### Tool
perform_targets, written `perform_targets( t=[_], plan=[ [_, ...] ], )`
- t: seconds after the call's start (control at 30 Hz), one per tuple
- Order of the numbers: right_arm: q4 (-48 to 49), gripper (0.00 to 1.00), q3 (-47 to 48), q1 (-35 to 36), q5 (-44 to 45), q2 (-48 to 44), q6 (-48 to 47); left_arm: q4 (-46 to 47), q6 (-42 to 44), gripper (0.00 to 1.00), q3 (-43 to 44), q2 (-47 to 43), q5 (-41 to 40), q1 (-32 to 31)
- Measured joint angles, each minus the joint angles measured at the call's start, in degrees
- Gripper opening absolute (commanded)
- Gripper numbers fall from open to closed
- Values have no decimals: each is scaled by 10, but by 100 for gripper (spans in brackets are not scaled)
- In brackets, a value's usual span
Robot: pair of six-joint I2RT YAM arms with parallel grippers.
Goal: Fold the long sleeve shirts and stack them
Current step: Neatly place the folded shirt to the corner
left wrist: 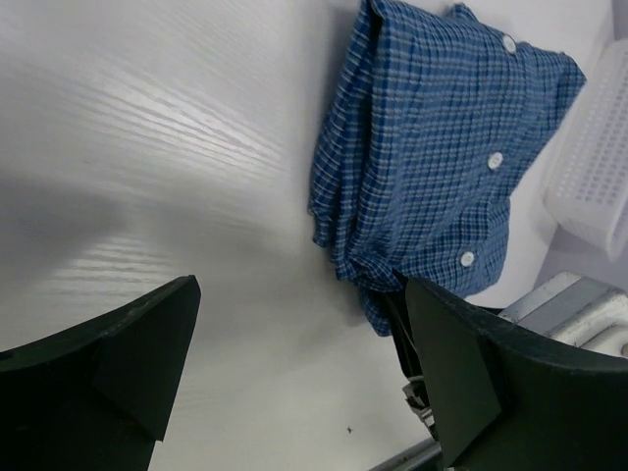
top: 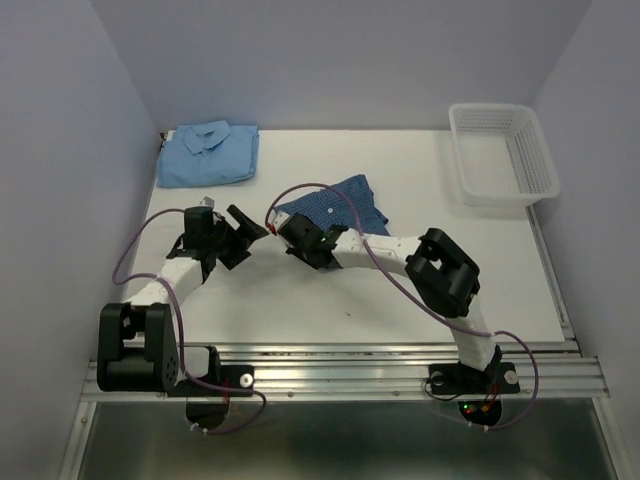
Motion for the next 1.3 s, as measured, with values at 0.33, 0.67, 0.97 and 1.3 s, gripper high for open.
perform_targets(
  t=[0.33, 0.67, 0.97, 1.3],
  plan=[
    [3, 1, -1, -4, -45, -50, 57, 157, -94, 99, -22, 74, 42, -83],
    [15, 1, -6, -11, -88, -92, 85, 220, -149, 99, -21, 150, 59, -122],
    [26, 1, -23, -12, -139, -97, 91, 289, -196, 99, 3, 223, 77, -160],
    [54, 1, -40, -16, -172, -124, 113, 360, -240, 0, 33, 266, 117, -176]
  ],
)
